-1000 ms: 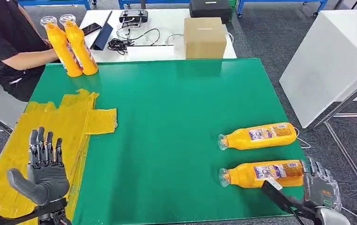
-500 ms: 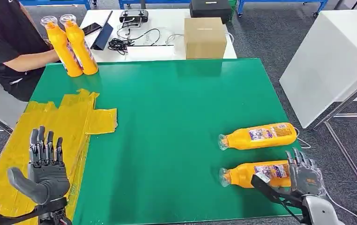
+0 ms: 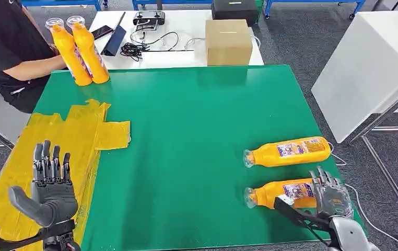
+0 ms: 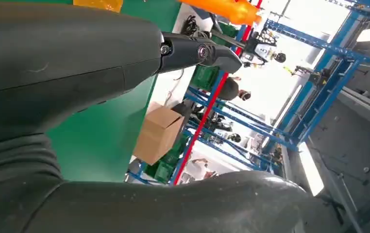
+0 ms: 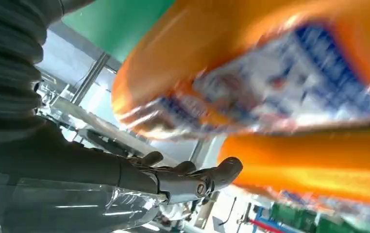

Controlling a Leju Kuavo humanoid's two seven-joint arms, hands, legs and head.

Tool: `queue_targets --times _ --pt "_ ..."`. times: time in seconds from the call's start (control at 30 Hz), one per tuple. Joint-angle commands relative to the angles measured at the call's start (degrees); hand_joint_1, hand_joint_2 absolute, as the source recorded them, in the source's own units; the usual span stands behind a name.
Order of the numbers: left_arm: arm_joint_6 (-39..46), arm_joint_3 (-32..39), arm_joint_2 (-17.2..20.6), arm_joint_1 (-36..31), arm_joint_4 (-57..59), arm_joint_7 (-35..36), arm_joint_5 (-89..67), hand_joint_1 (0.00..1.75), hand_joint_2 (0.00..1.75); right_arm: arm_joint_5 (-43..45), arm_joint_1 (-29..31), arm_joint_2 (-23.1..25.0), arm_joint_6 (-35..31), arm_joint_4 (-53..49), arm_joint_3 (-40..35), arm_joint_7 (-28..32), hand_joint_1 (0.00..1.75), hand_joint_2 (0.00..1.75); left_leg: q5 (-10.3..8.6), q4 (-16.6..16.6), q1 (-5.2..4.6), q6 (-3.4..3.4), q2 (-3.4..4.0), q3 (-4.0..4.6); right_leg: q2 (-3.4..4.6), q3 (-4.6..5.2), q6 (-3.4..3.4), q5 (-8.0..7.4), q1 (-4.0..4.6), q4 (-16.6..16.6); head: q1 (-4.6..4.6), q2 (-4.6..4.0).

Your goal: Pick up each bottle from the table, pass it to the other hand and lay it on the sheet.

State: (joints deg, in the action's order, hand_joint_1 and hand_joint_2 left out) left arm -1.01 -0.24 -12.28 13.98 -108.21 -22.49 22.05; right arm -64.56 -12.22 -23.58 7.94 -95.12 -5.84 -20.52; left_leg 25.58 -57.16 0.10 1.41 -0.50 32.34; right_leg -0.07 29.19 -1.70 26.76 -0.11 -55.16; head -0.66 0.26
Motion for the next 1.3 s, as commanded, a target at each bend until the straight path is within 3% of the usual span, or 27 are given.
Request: queue_targets --times 0.03,0.07,0.1,0.13,0.3,0.63,1.07,1.17,1.3 --pt "0.31 -1.47 2.15 -2.59 4.06 0.26 0.85 0.0 0.0 3.92 4.84 -2.2 3.52 11.16 -7.22 -0.22 0.0 1.75 -0.01 0.11 0.04 -0.04 0.07 -0.16 0.04 -0.17 0.0 -0.05 0.03 0.15 0.0 0.0" --pt "0.28 -1.88 2.74 -2.9 4.48 0.3 1.24 0.0 0.0 7.82 4.77 -3.35 8.75 12.44 -8.21 0.16 1.34 1.75 -0.01 0.14 0.05 -0.06 0.06 -0.2 0.03 -0.22 0.0 -0.05 0.05 0.21 -0.02 0.0" --pt "0.34 -2.26 3.18 -3.66 5.7 0.15 1.67 0.0 0.0 10.26 3.69 -5.37 9.57 12.87 -9.04 0.24 1.64 1.75 -0.01 0.11 0.05 -0.05 0.01 -0.18 -0.01 -0.21 0.0 -0.04 0.05 0.18 0.0 0.0" --pt "0.3 -2.57 3.52 -4.09 6.43 -0.06 2.01 0.0 0.0 12.11 3.05 -6.7 9.81 13.44 -9.74 0.59 1.75 1.75 -0.01 0.15 0.08 -0.06 0.02 -0.3 -0.04 -0.34 -0.01 -0.05 0.08 0.27 0.0 0.0" --pt "0.22 -3.72 4.54 -5.36 8.27 -0.55 2.86 0.0 0.0 18.3 2.0 -10.31 10.61 14.81 -12.0 0.11 1.75 1.75 0.01 0.12 0.1 0.09 -0.29 -0.57 -0.35 -0.07 -0.01 -0.01 0.09 0.34 -0.09 0.0" --pt "0.14 -4.67 5.17 -6.32 9.72 -0.61 3.45 0.0 0.0 22.5 -0.1 -13.11 9.93 13.26 -14.36 -2.39 1.75 1.75 0.2 0.14 0.09 0.23 -0.38 -1.06 -0.39 -0.74 -0.11 0.18 0.09 0.59 -0.02 0.0" --pt "0.12 -4.71 5.27 -6.38 9.89 -0.61 3.47 0.0 0.0 23.19 0.14 -12.72 9.17 12.94 -14.27 -2.31 1.75 1.75 0.27 0.16 0.12 0.35 -0.33 -1.28 -0.36 -1.11 -0.11 0.14 0.12 0.91 -0.04 0.0" --pt "0.81 -4.48 5.54 -5.74 9.82 -0.58 3.29 0.0 0.0 28.98 2.37 -9.66 4.16 12.48 -12.08 2.49 1.75 1.75 0.32 0.12 0.12 0.37 -0.25 -1.38 -0.27 -1.18 -0.11 0.16 0.12 0.88 -0.04 0.0" --pt "1.29 -4.1 5.76 -4.44 10.33 -1.05 2.84 0.0 0.0 42.79 4.69 -4.48 -0.31 4.34 -8.59 15.01 1.75 1.75 0.26 0.21 0.11 0.32 0.01 -1.26 -0.03 -1.0 -0.08 0.04 0.11 0.9 -0.02 0.0"
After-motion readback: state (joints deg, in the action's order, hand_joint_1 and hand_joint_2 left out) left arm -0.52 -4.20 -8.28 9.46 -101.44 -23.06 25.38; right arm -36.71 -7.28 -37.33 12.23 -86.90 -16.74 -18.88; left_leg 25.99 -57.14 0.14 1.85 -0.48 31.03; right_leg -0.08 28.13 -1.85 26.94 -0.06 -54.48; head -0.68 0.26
